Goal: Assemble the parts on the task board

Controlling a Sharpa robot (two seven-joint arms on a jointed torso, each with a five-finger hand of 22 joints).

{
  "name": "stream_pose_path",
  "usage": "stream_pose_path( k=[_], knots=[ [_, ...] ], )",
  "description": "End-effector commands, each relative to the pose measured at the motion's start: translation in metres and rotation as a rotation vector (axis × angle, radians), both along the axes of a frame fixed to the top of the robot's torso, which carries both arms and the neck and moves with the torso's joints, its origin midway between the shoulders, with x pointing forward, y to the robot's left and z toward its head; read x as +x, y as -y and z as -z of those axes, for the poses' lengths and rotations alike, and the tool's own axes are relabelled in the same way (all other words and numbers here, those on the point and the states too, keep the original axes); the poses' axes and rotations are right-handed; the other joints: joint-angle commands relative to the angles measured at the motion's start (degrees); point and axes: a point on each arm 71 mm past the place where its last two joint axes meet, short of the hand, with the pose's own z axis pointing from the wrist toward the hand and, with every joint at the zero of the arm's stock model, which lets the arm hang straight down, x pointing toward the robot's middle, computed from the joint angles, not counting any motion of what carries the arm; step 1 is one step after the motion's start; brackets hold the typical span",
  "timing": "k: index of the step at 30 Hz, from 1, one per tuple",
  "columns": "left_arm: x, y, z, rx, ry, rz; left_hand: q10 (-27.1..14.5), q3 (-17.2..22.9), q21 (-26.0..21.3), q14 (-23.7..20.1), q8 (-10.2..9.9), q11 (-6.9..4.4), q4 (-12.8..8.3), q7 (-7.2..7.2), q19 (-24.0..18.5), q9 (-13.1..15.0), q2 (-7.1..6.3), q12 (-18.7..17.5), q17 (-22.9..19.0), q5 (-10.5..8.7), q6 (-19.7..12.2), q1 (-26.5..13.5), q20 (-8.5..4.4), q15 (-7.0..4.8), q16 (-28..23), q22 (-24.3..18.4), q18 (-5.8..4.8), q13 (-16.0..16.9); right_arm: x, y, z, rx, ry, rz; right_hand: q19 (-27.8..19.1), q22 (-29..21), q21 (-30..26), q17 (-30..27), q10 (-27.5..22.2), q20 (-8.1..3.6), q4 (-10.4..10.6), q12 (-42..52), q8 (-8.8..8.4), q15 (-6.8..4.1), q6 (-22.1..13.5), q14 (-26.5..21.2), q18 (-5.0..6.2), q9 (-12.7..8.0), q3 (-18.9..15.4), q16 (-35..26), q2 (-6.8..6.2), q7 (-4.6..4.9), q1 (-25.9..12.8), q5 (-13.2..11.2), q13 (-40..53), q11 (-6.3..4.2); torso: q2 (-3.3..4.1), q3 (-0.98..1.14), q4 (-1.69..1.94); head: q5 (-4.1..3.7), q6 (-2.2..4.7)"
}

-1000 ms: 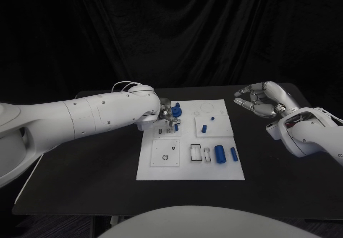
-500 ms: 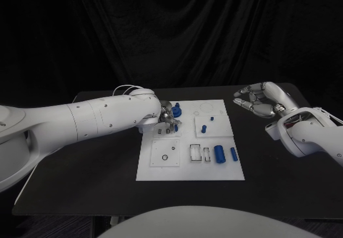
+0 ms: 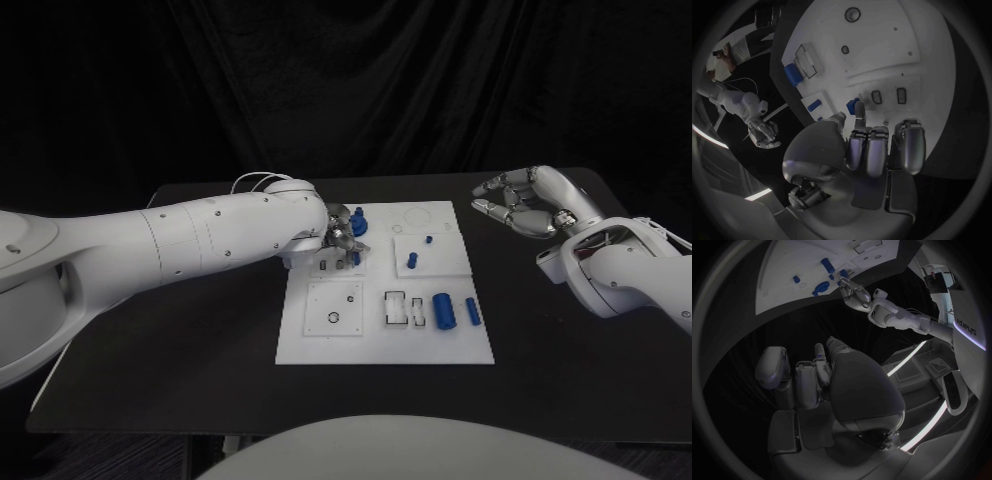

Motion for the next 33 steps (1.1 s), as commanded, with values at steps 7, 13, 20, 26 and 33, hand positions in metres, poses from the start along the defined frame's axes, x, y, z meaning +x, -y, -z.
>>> stream_pose_path(
  k=[7, 13, 20, 26, 33],
  knots=[
    [-0.0019, 0.0034, 0.0032, -0.004, -0.017, 0.022, 5.8, 0.1, -0.2, 6.1, -0.6, -0.40, -0.4, 0.00, 0.1, 0.1, 0.06, 0.2, 15.1, 0.27, 0.6, 0.8, -0.02, -0.34, 0.2, 1.1, -0.54, 15.1, 0.0009, -0.0006, 0.0025, -0.010, -0.018, 0.005, 0.4, 6.9, -0.1, 3.3, 0.4, 0.15, -0.1, 0.0, -0.15, 0.32, -0.1, 1.8, 0.50, -0.1, -0.1, 0.1, -0.27, 0.17, -0.3, 0.3, -0.3, 0.01, -0.04, 0.05, 0.05, 0.01, -0.01],
    [-0.0026, 0.0028, 0.0054, 0.001, -0.026, 0.023, 5.8, 0.9, -0.4, 6.1, -2.1, -0.49, -1.9, -0.11, 0.2, 0.4, -0.03, 0.2, 15.1, 0.94, 1.2, 2.1, -0.10, -0.42, 0.2, 1.1, -0.54, 15.1, 0.0015, -0.0012, 0.0039, -0.012, -0.024, 0.003, 0.4, 6.9, -0.1, 3.1, 0.3, 0.14, -0.3, -0.1, -0.17, 0.31, -0.1, 1.8, 0.51, -0.1, 0.0, 0.0, -0.26, 0.15, -0.1, 0.4, -0.4, 0.00, -0.06, 0.04, -0.03, 0.08, -0.01],
    [-0.0031, 0.0011, 0.0068, 0.005, -0.033, 0.023, 5.8, 3.4, -0.5, 6.1, -4.3, -0.70, -4.7, -0.29, 0.4, 1.3, -0.53, 0.2, 15.1, 4.70, 1.9, 4.0, -0.29, -0.61, 0.2, 1.3, -0.56, 15.1, 0.0016, -0.0006, 0.0057, -0.014, -0.029, 0.005, 0.5, 6.9, -0.3, 3.1, 0.2, 0.12, -0.5, -0.2, -0.18, 0.29, -0.1, 1.8, 0.54, -0.2, 0.1, 0.0, -0.26, 0.16, 0.3, 1.1, -0.6, -0.01, -0.06, 0.06, -0.05, 0.06, -0.01],
    [-0.0030, -0.0001, 0.0073, 0.003, -0.034, 0.023, 5.8, 7.3, -0.7, 6.1, -6.0, -0.79, -6.9, -0.35, 0.4, 2.4, -1.49, 0.2, 15.1, 8.92, 2.4, 4.4, -0.41, -0.70, 0.2, 1.3, -0.54, 15.1, 0.0015, -0.0002, 0.0063, -0.015, -0.029, 0.006, 0.5, 6.8, -0.3, 3.1, 0.2, 0.11, -0.6, -0.2, -0.18, 0.30, -0.1, 1.9, 0.54, -0.3, 0.2, 0.0, -0.24, 0.17, 0.4, 1.3, -0.6, -0.02, -0.09, 0.06, -0.07, 0.07, -0.01],
    [-0.0026, -0.0044, 0.0073, -0.002, -0.024, 0.010, 5.8, 16.5, -0.9, 6.1, -7.7, -0.76, -9.9, -0.24, 0.6, 5.2, -4.21, 0.2, 15.1, 15.48, 3.4, 2.2, -0.41, -0.69, 0.2, 1.7, -0.58, 15.1, 0.0015, 0.0006, 0.0069, -0.016, -0.031, 0.008, 0.5, 6.8, -0.3, 3.1, 0.2, 0.11, -0.6, -0.2, -0.18, 0.30, -0.1, 1.9, 0.54, -0.3, 0.2, 0.0, -0.24, 0.17, 0.4, 1.3, -0.6, -0.02, -0.13, 0.05, -0.01, -0.02, -0.01]
  ],
)
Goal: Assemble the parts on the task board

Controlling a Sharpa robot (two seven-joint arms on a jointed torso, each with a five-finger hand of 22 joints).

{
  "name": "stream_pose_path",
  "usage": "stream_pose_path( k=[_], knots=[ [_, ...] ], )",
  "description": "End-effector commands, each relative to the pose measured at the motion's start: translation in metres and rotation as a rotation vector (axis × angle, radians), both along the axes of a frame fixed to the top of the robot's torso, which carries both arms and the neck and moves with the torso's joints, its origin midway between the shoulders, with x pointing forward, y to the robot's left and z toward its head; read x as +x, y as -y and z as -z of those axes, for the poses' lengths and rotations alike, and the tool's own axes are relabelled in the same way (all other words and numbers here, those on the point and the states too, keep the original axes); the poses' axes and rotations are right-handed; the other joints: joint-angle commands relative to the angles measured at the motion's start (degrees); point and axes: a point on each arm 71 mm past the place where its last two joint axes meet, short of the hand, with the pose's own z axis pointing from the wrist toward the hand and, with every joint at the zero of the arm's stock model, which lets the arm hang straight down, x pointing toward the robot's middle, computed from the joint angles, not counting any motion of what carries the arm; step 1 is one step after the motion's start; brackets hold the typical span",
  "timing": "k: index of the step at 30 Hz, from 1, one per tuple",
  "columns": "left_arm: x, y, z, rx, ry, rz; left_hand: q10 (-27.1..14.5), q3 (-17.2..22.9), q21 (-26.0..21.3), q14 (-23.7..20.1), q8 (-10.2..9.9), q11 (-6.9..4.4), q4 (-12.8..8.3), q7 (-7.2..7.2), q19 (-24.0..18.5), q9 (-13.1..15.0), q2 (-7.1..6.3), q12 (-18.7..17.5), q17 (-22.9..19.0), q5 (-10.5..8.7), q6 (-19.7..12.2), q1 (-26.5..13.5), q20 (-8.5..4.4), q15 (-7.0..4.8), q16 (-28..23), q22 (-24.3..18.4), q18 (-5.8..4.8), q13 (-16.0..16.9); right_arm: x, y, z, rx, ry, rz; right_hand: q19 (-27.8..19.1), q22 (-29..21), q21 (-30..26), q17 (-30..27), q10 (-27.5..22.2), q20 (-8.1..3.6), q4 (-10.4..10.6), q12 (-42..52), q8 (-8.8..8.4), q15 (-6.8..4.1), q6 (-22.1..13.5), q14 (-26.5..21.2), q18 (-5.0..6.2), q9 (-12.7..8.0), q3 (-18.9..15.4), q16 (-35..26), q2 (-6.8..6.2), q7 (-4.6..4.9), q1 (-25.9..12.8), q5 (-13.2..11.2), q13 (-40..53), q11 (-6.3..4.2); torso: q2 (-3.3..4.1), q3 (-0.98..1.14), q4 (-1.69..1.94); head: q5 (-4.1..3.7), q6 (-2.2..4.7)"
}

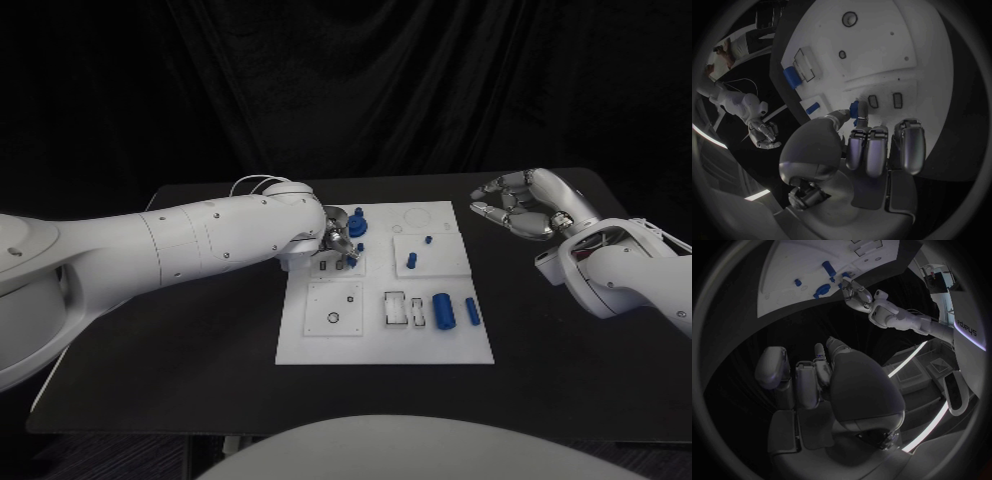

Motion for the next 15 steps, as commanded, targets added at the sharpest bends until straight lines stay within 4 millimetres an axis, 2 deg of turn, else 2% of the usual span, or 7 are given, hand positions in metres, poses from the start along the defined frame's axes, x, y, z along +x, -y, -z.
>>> stream_pose_path(
  k=[1, 9, 15],
  knots=[
    [-0.001, -0.001, 0.002, -0.010, -0.001, 0.004, 6.0, 4.4, -0.3, 6.1, -0.5, -0.22, -2.5, -0.13, 0.2, 1.1, -1.09, 0.2, 15.1, 1.48, 0.5, -0.7, -0.01, -0.29, 0.2, 1.8, -0.58, 15.1, 0.000, 0.001, 0.002, -0.007, -0.013, 0.009, 0.3, 6.9, -0.3, 3.1, 0.3, -0.10, -0.4, -0.2, -0.18, 0.30, -0.1, 1.8, 0.54, -0.1, 0.0, 0.0, -0.24, 0.17, 0.4, 0.2, 0.0, -0.02, -0.05, -0.01, 0.07, -0.03, -0.01],
    [-0.002, -0.015, 0.001, -0.006, 0.016, -0.037, 6.0, 8.6, -0.4, 6.1, -1.2, -0.21, -4.3, -0.06, 0.2, 2.7, -2.27, 0.2, 15.1, 2.44, 0.9, -2.2, -0.01, -0.29, 0.2, 1.8, -0.54, 15.1, -0.001, 0.003, 0.003, -0.008, -0.018, 0.014, 0.3, 6.9, -0.3, 3.0, 0.3, -0.10, -0.4, -0.2, -0.18, 0.29, -0.1, 1.8, 0.55, -0.1, 0.0, 0.0, -0.24, 0.17, 0.4, 0.3, 0.0, -0.01, -0.09, -0.02, 0.05, 0.04, -0.01],
    [-0.005, -0.024, 0.000, -0.004, 0.021, -0.059, 6.0, 9.7, -0.5, 6.1, -1.4, -0.23, -4.8, -0.08, 0.2, 3.1, -2.50, 0.2, 15.1, 2.51, 1.2, -2.8, -0.01, -0.30, 0.2, 1.8, -0.54, 15.1, -0.001, 0.004, 0.004, -0.010, -0.022, 0.017, 0.3, 6.9, -0.3, 3.0, 0.3, -0.10, -0.4, -0.2, -0.18, 0.29, -0.1, 1.8, 0.55, -0.1, 0.0, 0.0, -0.24, 0.17, 0.4, 0.3, 0.0, -0.01, -0.15, -0.01, 0.08, 0.15, -0.01]
  ],
)
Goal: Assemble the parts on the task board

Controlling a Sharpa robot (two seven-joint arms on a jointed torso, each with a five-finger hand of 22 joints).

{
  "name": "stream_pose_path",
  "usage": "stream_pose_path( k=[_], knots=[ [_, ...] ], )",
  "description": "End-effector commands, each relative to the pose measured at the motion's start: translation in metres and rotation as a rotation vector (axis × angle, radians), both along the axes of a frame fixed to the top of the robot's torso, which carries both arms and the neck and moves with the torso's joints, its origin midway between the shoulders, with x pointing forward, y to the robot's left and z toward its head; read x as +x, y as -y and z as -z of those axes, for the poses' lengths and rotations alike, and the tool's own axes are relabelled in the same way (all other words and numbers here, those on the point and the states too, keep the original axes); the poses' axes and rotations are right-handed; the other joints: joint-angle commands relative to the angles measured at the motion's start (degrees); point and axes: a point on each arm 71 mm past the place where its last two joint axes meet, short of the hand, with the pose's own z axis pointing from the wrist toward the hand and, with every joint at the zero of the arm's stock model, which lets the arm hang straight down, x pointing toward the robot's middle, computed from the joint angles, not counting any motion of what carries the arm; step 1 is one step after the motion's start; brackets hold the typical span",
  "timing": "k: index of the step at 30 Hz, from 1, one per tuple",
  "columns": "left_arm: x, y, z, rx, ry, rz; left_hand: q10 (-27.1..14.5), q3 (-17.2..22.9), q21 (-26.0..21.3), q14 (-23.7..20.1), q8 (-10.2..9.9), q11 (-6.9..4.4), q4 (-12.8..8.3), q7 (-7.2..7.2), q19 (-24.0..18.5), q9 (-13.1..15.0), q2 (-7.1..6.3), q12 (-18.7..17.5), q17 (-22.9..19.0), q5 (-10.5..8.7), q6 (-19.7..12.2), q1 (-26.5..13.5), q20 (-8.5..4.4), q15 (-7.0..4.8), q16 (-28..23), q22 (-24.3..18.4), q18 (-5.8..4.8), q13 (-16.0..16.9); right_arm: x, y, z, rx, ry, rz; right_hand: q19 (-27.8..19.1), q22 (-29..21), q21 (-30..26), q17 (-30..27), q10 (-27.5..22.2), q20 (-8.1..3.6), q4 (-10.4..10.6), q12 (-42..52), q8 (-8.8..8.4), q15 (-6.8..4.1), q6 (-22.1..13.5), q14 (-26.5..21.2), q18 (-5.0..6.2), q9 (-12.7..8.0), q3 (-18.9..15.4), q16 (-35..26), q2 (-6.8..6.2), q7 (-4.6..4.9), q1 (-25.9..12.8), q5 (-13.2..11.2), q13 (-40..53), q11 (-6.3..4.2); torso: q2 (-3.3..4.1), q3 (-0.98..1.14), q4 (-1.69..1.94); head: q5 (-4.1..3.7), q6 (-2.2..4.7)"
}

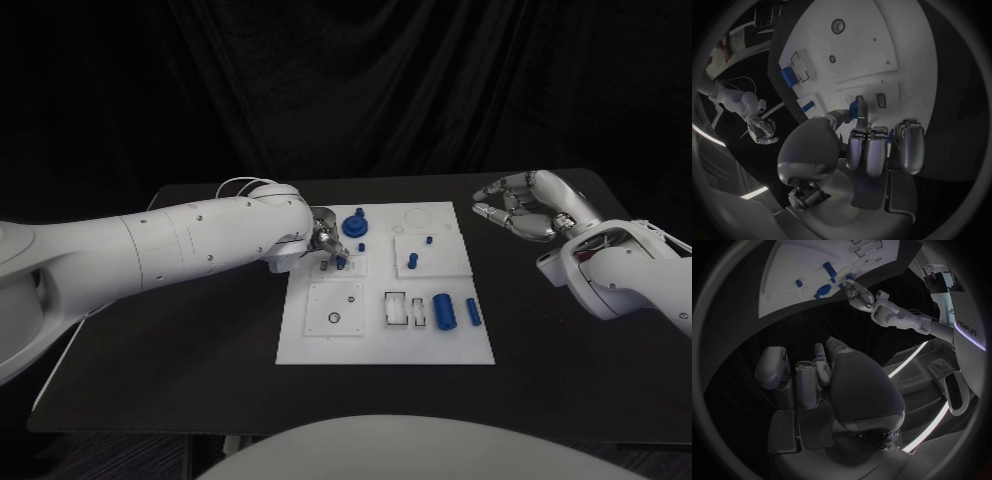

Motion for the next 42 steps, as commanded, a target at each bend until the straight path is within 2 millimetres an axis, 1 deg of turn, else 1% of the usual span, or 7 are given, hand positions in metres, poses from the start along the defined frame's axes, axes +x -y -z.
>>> stream_pose_path(
  k=[1, 10, 19, 26, 30, 34, 42],
  knots=[
    [-0.002, -0.002, -0.001, -0.006, 0.014, -0.020, 6.0, 5.1, -0.3, 6.1, -0.2, -0.23, -4.8, -0.10, 0.2, 0.1, -0.27, 0.2, 15.1, 0.23, 0.6, -0.6, -0.01, -0.30, 0.2, 1.8, -0.54, 15.1, 0.000, 0.002, 0.002, -0.007, -0.016, 0.011, 0.3, 6.9, -0.3, 3.0, 0.3, -0.10, -0.4, -0.2, -0.18, 0.29, -0.1, 1.8, 0.55, -0.1, 0.0, 0.0, -0.24, 0.17, 0.4, 0.3, 0.0, -0.01, -0.04, 0.01, 0.04, 0.01, -0.01],
    [-0.005, -0.009, -0.001, -0.005, 0.012, -0.029, 6.0, 6.3, -0.3, 6.1, -0.6, -0.25, -5.1, -0.10, 0.2, 0.5, -0.41, 0.2, 15.1, -0.44, 1.0, -1.5, -0.03, -0.33, 0.2, 1.9, -0.53, 15.1, 0.000, 0.002, 0.003, -0.009, -0.023, 0.015, 0.2, 6.8, -0.5, 2.9, 0.1, -0.10, -0.4, -0.3, -0.18, 0.29, -0.1, 1.8, 0.57, -0.1, 0.1, -0.1, -0.24, 0.18, 0.4, 0.5, -0.2, 0.00, 0.06, 0.00, 0.11, 0.30, -0.01],
    [-0.006, -0.011, 0.000, -0.003, 0.007, -0.029, 6.0, 7.0, -0.6, 6.1, -1.4, -0.21, -5.1, -0.07, 0.1, 1.0, -0.50, 0.2, 15.1, -2.87, 1.1, -2.9, -0.02, -0.31, 0.2, 1.7, -0.47, 15.1, 0.000, 0.002, 0.004, -0.010, -0.027, 0.015, 0.2, 6.8, -0.6, 2.8, 0.1, -0.10, -0.4, -0.3, -0.19, 0.29, -0.1, 1.8, 0.60, -0.1, 0.1, -0.2, -0.25, 0.19, 0.4, 0.5, -0.3, 0.00, 0.15, -0.01, -0.01, 0.63, -0.01],
    [-0.007, -0.010, 0.004, -0.010, 0.006, -0.027, 6.0, 7.2, -0.8, 6.1, -1.8, -0.19, -5.1, -0.06, -0.2, 1.2, -0.37, 0.2, 15.1, -4.02, 1.2, -3.4, 0.00, -0.29, 0.2, 1.4, -0.38, 15.1, 0.001, 0.001, 0.004, -0.010, -0.028, 0.015, 0.2, 6.8, -0.6, 2.8, 0.1, -0.10, -0.4, -0.3, -0.19, 0.29, -0.1, 1.8, 0.60, -0.1, 0.1, -0.2, -0.25, 0.19, 0.4, 0.5, -0.3, 0.00, 0.16, 0.00, 0.02, 0.51, -0.01],
    [-0.008, -0.010, 0.007, -0.016, 0.006, -0.029, 6.0, 7.2, -0.9, 6.1, -1.9, -0.19, -5.1, -0.06, -0.3, 1.2, -0.34, 0.2, 15.1, -4.17, 1.2, -3.5, 0.00, -0.29, 0.2, 1.3, -0.36, 15.1, 0.000, 0.001, 0.004, -0.010, -0.029, 0.015, 0.2, 6.8, -0.6, 2.8, 0.1, -0.10, -0.4, -0.3, -0.19, 0.29, -0.1, 1.8, 0.60, -0.1, 0.1, -0.2, -0.25, 0.19, 0.4, 0.5, -0.3, 0.00, 0.12, 0.01, -0.06, 0.55, -0.01],
    [-0.010, -0.009, 0.009, -0.024, 0.009, -0.030, 6.0, 7.2, -0.9, 6.1, -1.9, -0.19, -5.1, -0.06, -0.4, 1.3, -0.29, 0.2, 15.1, -4.30, 1.2, -3.5, 0.00, -0.28, 0.2, 1.2, -0.33, 15.1, 0.000, 0.002, 0.004, -0.010, -0.029, 0.017, 0.2, 6.8, -0.6, 2.8, 0.1, -0.10, -0.4, -0.3, -0.19, 0.29, -0.1, 1.8, 0.60, -0.1, 0.1, -0.2, -0.25, 0.19, 0.4, 0.5, -0.3, 0.00, 0.13, 0.01, 0.00, 0.50, -0.01],
    [-0.011, -0.007, 0.011, -0.035, 0.016, -0.031, 6.0, 7.3, -1.0, 6.1, -2.0, -0.19, -5.0, -0.05, -0.4, 1.3, -0.17, 0.2, 15.1, -4.45, 1.2, -3.6, 0.01, -0.28, 0.2, 1.1, -0.31, 15.1, 0.000, 0.002, 0.004, -0.010, -0.030, 0.018, 0.2, 6.8, -0.6, 2.8, 0.1, -0.10, -0.4, -0.3, -0.19, 0.29, -0.1, 1.8, 0.60, -0.1, 0.1, -0.2, -0.25, 0.19, 0.4, 0.5, -0.3, 0.00, 0.09, 0.02, -0.08, 0.50, -0.01]
  ],
)
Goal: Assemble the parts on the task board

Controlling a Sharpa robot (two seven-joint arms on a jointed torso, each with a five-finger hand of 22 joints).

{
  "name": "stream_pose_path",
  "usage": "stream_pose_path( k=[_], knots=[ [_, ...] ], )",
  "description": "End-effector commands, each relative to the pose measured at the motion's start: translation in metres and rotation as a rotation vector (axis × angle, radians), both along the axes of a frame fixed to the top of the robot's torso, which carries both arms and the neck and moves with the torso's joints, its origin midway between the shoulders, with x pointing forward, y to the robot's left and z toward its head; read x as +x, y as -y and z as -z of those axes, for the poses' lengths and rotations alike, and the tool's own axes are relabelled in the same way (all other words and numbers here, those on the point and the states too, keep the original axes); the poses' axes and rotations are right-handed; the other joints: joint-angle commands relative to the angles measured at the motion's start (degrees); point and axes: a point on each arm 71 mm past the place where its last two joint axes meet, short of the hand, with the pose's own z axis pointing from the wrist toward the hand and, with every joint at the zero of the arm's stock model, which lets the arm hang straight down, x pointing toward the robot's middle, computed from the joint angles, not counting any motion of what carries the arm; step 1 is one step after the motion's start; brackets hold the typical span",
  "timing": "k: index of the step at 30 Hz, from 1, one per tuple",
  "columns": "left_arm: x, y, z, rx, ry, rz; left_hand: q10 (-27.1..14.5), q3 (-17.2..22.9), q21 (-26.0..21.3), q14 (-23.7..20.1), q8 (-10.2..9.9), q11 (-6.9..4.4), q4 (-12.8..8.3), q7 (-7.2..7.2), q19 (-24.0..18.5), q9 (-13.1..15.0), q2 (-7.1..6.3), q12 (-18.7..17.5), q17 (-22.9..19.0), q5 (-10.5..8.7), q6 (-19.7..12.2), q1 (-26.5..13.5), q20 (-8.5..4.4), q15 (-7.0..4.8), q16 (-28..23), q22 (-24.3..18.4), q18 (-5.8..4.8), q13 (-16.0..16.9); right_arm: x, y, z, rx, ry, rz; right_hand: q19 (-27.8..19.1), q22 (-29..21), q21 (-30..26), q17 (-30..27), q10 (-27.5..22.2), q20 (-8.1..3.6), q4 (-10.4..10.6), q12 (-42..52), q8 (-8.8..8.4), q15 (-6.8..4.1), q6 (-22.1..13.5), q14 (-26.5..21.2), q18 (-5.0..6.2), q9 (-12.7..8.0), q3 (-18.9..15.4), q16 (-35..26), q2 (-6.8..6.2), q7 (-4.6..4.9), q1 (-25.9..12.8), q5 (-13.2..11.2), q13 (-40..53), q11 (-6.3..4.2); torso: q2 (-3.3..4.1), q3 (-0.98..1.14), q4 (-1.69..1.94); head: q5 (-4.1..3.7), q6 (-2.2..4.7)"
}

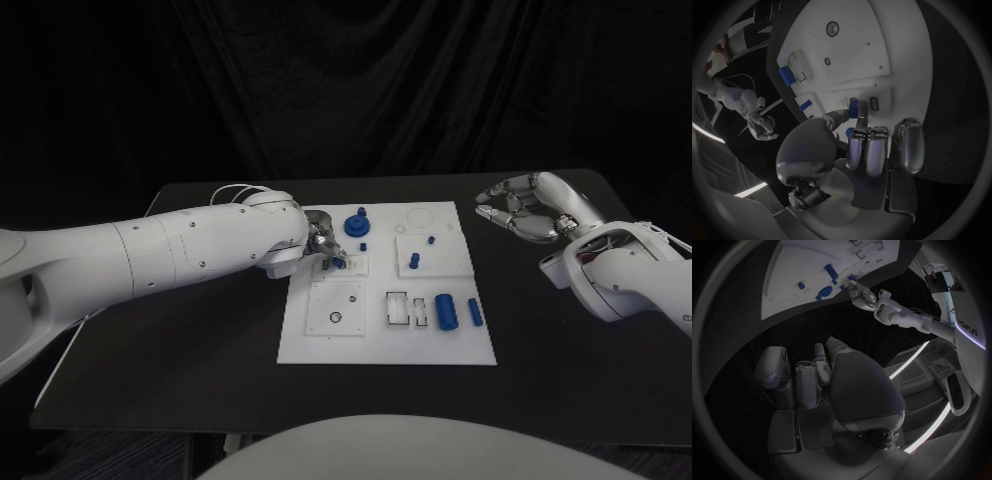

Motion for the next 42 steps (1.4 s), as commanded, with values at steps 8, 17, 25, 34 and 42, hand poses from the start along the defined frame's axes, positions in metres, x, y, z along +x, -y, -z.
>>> stream_pose_path(
  k=[8, 17, 25, 34, 42],
  knots=[
    [-0.0036, 0.0045, 0.0063, -0.019, 0.002, 0.009, 5.9, 2.0, -0.3, 6.1, -0.4, -0.18, -1.7, -0.14, -0.5, 0.0, 0.75, 0.2, 15.1, -0.34, 0.0, 0.1, 0.01, -0.28, 0.2, 1.0, -0.28, 15.1, -0.0001, 0.0009, 0.0018, -0.006, -0.012, 0.010, 0.2, 6.8, -0.3, 2.8, 0.1, -0.10, -0.4, -0.3, -0.19, 0.30, -0.1, 1.8, 0.60, -0.1, 0.1, -0.2, -0.25, 0.19, 0.4, 0.3, -0.1, 0.01, -0.06, 0.03, -0.05, 0.00, 0.00],
    [-0.0048, 0.0054, 0.0084, -0.011, -0.010, 0.011, 5.9, 2.0, -0.4, 6.1, -0.6, -0.15, -1.6, -0.11, -0.7, 0.0, 0.83, 0.2, 15.1, -0.61, 0.0, 0.0, 0.02, -0.26, 0.2, 0.7, -0.20, 15.1, 0.0000, 0.0014, 0.0021, -0.007, -0.016, 0.012, 0.2, 6.8, -0.4, 2.7, 0.0, -0.10, -0.3, -0.4, -0.22, 0.31, -0.1, 1.7, 0.61, -0.2, 0.0, -0.3, -0.34, 0.22, 0.4, 0.4, -0.2, 0.03, -0.04, 0.01, -0.01, 0.04, 0.00],
    [-0.0061, 0.0042, 0.0098, -0.001, -0.022, 0.011, 5.9, 0.2, -1.1, 6.1, -2.3, 0.15, -0.2, 0.16, -1.3, 0.3, 1.14, 0.2, 15.1, -9.21, -0.2, -2.0, 0.28, 0.02, 0.2, 0.1, -0.06, 15.1, 0.0003, 0.0014, 0.0028, -0.009, -0.024, 0.013, 0.2, 6.8, -0.4, 2.7, 0.0, -0.10, -0.4, -0.4, -0.23, 0.32, -0.2, 1.7, 0.61, -0.2, 0.0, -0.3, -0.37, 0.23, 0.4, 0.4, -0.2, 0.03, -0.02, -0.01, 0.00, 0.06, 0.00],
    [-0.0073, 0.0018, 0.0113, 0.009, -0.036, 0.011, 5.9, -9.4, -1.8, 6.1, -7.1, 1.50, 4.8, 1.63, -1.6, -0.4, 0.32, 0.2, 15.1, -15.19, -1.8, -4.9, 1.30, 1.15, 0.2, -0.2, 0.08, 15.1, 0.0001, 0.0015, 0.0032, -0.014, -0.030, 0.012, 0.2, 6.8, -0.6, 2.6, 0.0, -0.10, -0.3, -0.4, -0.23, 0.32, -0.2, 1.7, 0.64, -0.2, 0.0, -0.4, -0.41, 0.23, 0.4, 0.4, -0.2, 0.04, -0.03, 0.02, 0.02, 0.10, 0.00],
    [-0.0075, -0.0006, 0.0121, 0.018, -0.044, 0.008, 5.9, -13.5, -1.9, 6.1, -8.1, 1.68, 6.9, 1.76, -1.5, 0.0, 0.62, 0.2, 15.1, -16.85, -1.4, -5.9, 1.60, 1.37, 0.2, 0.1, 0.08, 15.1, -0.0002, 0.0020, 0.0035, -0.016, -0.036, 0.012, 0.2, 6.8, -0.6, 2.6, 0.0, -0.10, -0.3, -0.4, -0.23, 0.32, -0.2, 1.7, 0.64, -0.2, 0.0, -0.4, -0.41, 0.23, 0.4, 0.4, -0.2, 0.04, -0.02, 0.01, 0.01, 0.21, 0.00]
  ],
)
